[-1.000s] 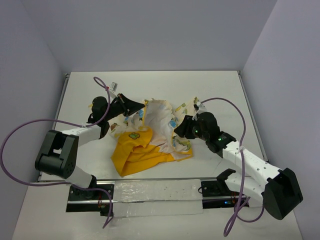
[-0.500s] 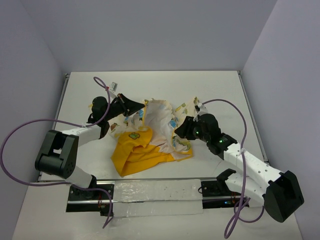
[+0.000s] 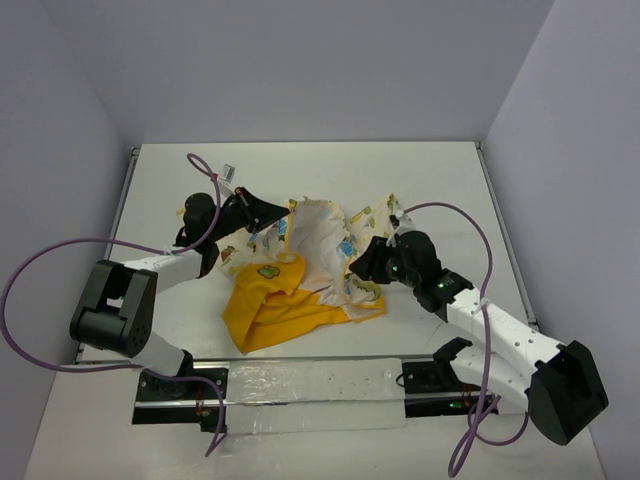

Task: Zip up the jacket

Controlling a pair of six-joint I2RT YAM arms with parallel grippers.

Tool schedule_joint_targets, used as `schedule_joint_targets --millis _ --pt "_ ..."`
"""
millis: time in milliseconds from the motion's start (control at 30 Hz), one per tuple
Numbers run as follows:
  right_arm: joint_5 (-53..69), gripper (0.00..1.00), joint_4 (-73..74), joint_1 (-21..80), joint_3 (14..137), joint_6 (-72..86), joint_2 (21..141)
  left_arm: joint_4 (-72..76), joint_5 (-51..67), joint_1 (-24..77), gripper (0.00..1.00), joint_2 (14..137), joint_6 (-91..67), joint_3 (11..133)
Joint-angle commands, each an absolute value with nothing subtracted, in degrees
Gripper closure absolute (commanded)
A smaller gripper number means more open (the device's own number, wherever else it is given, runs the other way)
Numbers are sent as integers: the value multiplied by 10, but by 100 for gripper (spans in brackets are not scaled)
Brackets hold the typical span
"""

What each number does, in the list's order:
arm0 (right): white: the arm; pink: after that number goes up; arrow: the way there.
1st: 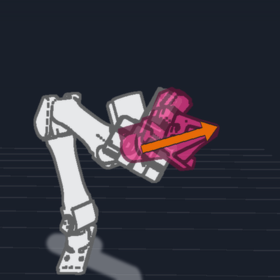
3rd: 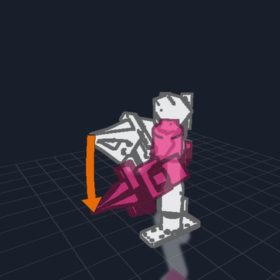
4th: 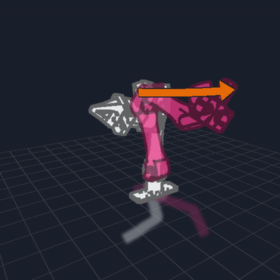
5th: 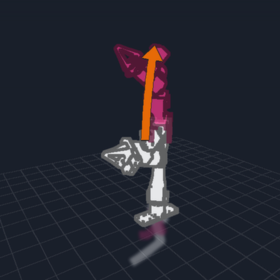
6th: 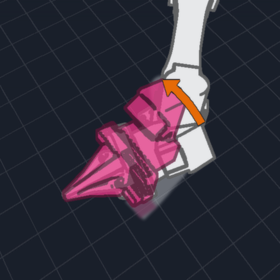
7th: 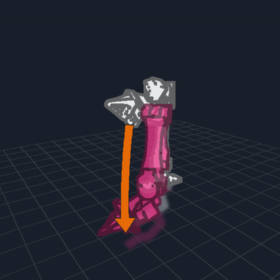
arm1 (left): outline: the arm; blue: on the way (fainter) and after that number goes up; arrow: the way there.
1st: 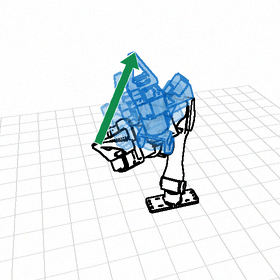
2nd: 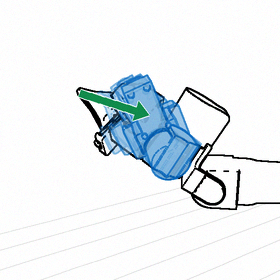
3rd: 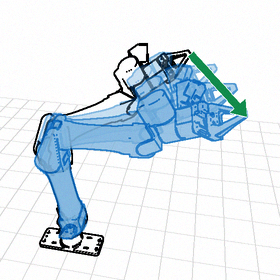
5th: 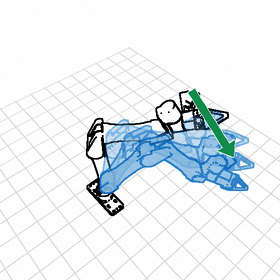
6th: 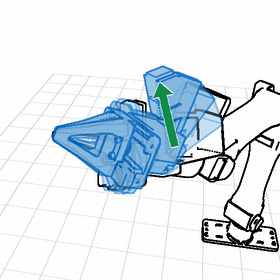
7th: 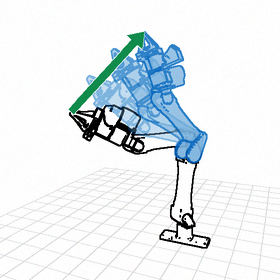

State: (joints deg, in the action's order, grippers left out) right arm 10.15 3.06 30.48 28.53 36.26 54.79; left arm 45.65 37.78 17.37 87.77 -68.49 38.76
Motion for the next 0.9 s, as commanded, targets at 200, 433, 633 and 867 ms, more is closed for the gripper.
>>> schedule_joint_targets --millis 200,433,633,867 --pt "114 99 -19 303 295 365 547 480 387 171 100 871 -677 394" --pt "138 100 -21 303 323 325 549 477 405 171 100 865 -666 395" --pt "217 100 -64 301 380 300 598 486 441 170 100 851 -645 389" --pt "289 100 -133 299 418 311 668 547 477 169 100 859 -662 374"
